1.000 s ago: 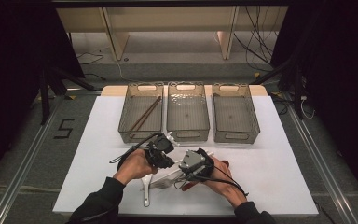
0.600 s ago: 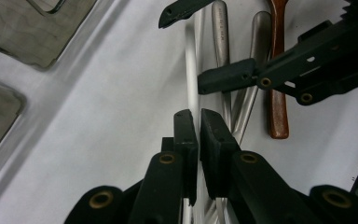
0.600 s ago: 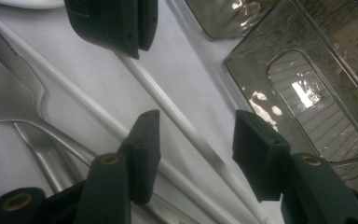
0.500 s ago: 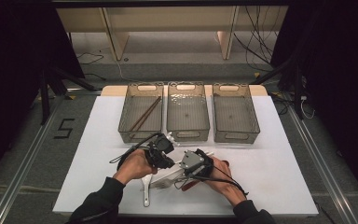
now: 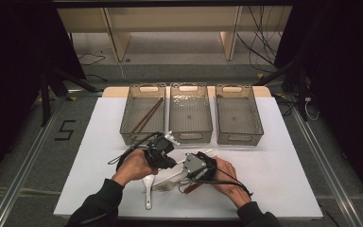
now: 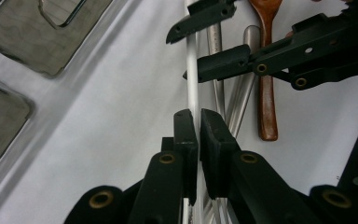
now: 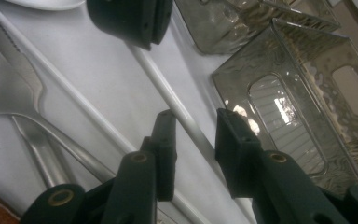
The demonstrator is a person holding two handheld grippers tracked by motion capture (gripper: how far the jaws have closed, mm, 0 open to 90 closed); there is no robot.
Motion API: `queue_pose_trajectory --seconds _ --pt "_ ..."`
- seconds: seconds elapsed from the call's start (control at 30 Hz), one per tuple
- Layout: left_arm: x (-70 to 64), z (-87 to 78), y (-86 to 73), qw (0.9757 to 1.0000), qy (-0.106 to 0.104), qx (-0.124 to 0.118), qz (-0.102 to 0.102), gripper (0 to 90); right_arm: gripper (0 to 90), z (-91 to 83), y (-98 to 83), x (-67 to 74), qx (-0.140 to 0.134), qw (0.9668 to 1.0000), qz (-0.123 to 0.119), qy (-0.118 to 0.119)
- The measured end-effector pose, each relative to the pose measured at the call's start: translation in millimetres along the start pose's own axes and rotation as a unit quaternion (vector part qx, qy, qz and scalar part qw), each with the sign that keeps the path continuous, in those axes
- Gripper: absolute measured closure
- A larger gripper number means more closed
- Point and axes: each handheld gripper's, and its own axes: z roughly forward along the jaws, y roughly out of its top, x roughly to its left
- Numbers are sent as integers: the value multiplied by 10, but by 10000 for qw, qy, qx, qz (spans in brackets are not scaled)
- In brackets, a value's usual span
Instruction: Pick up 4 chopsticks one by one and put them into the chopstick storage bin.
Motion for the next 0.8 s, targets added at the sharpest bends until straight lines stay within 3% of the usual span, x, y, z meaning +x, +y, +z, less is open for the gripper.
queue_pose_trajectory --seconds 0.23,0.27,0.3,0.5,0.67,0.8 --pt "17 -44 -4 9998 -142 -121 31 849 761 -54 30 42 64 9997 -215 18" --pt "16 -48 -5 9998 -170 -139 15 848 769 -58 39 63 42 9999 -143 40" --pt "17 -50 -6 9997 -178 -167 7 847 775 -74 39 40 108 9991 -406 44" --pt "30 -78 0 9996 -196 -174 94 833 812 -107 79 59 300 9956 -891 40" --pt "58 -176 -1 9987 -108 -498 86 756 852 -118 106 104 350 9918 -1223 139" --pt "97 -269 -20 9966 82 -821 -39 657 854 -156 132 84 350 9916 -1239 157"
